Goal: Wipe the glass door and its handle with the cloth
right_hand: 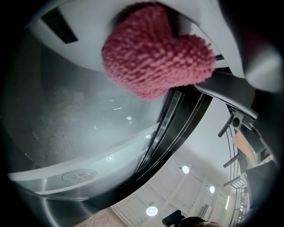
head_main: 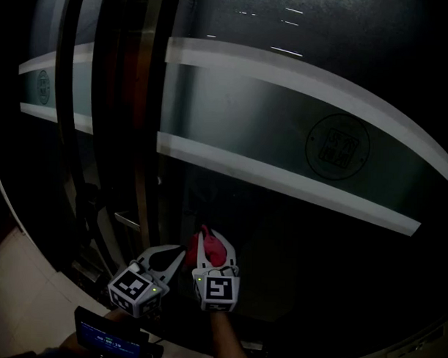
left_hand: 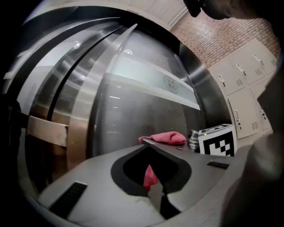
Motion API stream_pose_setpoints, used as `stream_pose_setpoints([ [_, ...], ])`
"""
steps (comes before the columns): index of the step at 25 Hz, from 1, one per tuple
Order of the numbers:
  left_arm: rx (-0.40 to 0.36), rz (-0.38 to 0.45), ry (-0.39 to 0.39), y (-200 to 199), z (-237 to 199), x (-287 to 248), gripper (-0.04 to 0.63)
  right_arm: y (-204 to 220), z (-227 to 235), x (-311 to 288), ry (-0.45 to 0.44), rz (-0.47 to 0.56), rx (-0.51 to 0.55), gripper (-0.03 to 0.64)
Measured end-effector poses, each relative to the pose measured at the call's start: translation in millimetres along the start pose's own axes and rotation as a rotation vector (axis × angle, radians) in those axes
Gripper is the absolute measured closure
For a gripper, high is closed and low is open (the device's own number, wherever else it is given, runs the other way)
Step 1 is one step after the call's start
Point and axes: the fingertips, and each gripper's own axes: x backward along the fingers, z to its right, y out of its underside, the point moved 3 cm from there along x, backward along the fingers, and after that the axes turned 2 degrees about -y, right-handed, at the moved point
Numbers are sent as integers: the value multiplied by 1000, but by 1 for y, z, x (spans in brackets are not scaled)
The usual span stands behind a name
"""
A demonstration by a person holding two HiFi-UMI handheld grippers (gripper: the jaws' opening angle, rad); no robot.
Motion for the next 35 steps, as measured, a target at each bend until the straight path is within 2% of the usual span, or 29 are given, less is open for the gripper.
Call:
stream_pose_setpoints([
  [12,35,18,185,5,103,-67,580,0,156,149,296,-67,125,563],
  [17,48,17,222,5,137,-86,578,-5,219,213,423,-92,137,563],
  [24,52,7,247,2,163,-97,578,-20,289,276,574,-102,147,565],
  [30,33,3,244,5,158,-97,580,-25,309,294,629,-118,149,564],
  [35,28,0,251,2,147,-87,580,-32,269,278,598,-71,113,565],
])
